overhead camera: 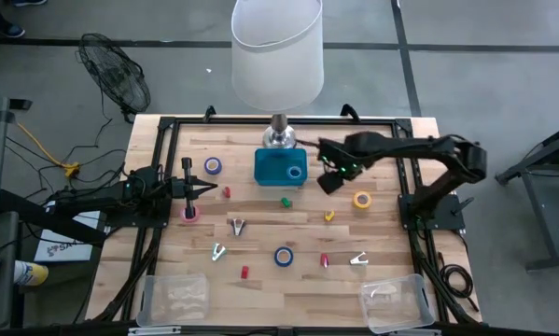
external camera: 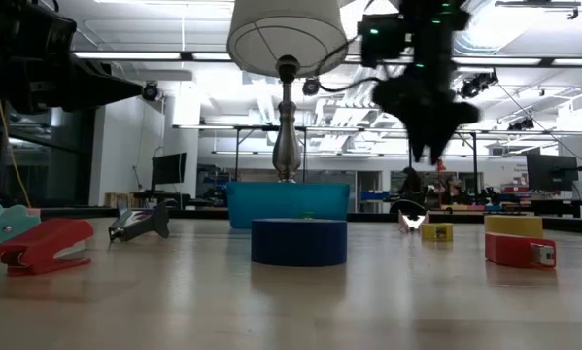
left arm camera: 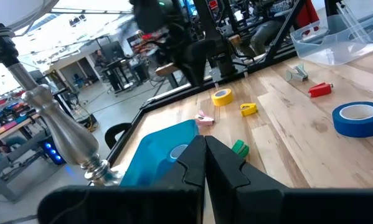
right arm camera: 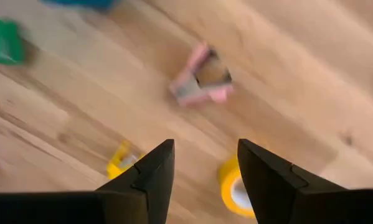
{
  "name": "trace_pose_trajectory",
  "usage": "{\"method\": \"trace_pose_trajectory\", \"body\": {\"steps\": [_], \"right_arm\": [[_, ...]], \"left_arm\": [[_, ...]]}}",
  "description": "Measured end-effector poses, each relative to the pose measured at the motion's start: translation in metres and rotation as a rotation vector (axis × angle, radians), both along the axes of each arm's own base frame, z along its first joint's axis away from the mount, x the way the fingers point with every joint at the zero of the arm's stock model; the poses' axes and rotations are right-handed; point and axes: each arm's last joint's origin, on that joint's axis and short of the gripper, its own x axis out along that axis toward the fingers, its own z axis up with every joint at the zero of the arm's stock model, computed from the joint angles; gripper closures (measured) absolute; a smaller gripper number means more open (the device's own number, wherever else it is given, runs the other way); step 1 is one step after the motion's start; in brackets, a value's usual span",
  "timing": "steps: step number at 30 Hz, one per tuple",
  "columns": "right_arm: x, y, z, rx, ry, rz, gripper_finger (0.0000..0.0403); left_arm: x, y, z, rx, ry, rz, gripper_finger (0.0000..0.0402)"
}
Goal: Pick and place Stapler, Stapler remover, tape
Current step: Put the yellow tape into the blue bin
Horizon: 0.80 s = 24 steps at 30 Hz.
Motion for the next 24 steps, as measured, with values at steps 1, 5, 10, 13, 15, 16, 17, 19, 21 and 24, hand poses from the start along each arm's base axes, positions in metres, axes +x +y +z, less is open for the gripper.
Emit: {"method": "trace_pose_trajectory", "body": {"steps": [1, 5, 10, 13, 15, 16, 17, 19, 21, 24], "right_arm": [[-0.006, 0.004, -0.003, 0.009, 0.007, -0.010, 0.0235], [-0.028, 0.018, -0.015, 0.041, 0.028, -0.028, 0.0235], [-0.042, 0.028, -0.027, 0.075, 0.057, -0.017, 0.0235], [-0.046, 0.033, -0.033, 0.079, 0.080, 0.010, 0.0235], [-0.047, 0.036, -0.038, 0.083, 0.083, 0.037, 0.0235], [-0.048, 0.037, -0.041, 0.084, 0.081, 0.042, 0.0235], [-0.048, 0.038, -0.044, 0.085, 0.078, 0.046, 0.0235], [-0.049, 0.040, -0.050, 0.087, 0.069, 0.053, 0.0235], [-0.050, 0.041, -0.057, 0.084, 0.055, 0.058, 0.0235], [-0.053, 0.042, -0.066, 0.079, 0.047, 0.061, 0.0235]], "left_arm": [[0.000, 0.000, 0.000, 0.000, 0.000, 0.000, 0.0400], [0.000, 0.000, 0.000, 0.000, 0.000, 0.000, 0.0400], [0.000, 0.000, 0.000, 0.000, 0.000, 0.000, 0.0400], [0.000, 0.000, 0.000, 0.000, 0.000, 0.001, 0.0400], [0.000, 0.000, 0.000, 0.000, 0.000, 0.001, 0.0400], [0.000, 0.000, 0.000, 0.000, 0.000, 0.000, 0.0400], [0.000, 0.000, 0.000, 0.000, 0.000, 0.000, 0.0400], [0.000, 0.000, 0.000, 0.000, 0.000, 0.000, 0.0400], [0.000, 0.000, 0.000, 0.000, 0.000, 0.000, 0.0400], [0.000, 0.000, 0.000, 0.000, 0.001, 0.001, 0.0400]]}}
